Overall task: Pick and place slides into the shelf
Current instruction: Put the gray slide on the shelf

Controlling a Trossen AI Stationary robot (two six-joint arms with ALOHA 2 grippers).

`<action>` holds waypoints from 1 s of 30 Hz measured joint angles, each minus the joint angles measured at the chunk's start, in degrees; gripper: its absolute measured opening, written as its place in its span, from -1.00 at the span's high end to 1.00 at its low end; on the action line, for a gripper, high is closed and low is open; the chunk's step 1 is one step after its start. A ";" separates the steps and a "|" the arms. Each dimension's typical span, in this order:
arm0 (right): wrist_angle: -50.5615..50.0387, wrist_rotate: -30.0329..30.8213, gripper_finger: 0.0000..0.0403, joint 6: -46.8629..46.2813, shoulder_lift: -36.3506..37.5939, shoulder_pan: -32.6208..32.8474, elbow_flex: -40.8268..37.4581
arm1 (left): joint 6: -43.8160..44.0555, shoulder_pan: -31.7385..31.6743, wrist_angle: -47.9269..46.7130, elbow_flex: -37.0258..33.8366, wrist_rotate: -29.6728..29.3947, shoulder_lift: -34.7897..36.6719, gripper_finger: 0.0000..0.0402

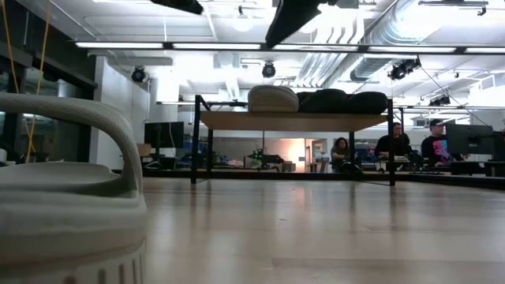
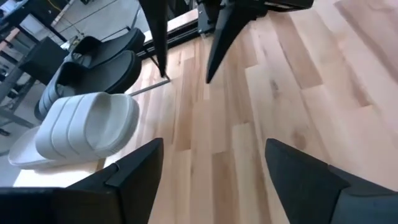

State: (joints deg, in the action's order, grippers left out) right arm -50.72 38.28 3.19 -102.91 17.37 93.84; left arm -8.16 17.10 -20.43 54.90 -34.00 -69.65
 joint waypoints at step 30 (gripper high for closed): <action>14.45 -2.47 0.02 2.78 -6.35 12.52 0.07 | 2.54 5.80 -5.29 0.00 -9.15 0.23 0.17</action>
State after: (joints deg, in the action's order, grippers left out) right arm -36.27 35.81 5.97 -109.26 29.89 93.91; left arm -5.62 22.90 -25.71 54.89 -43.16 -69.43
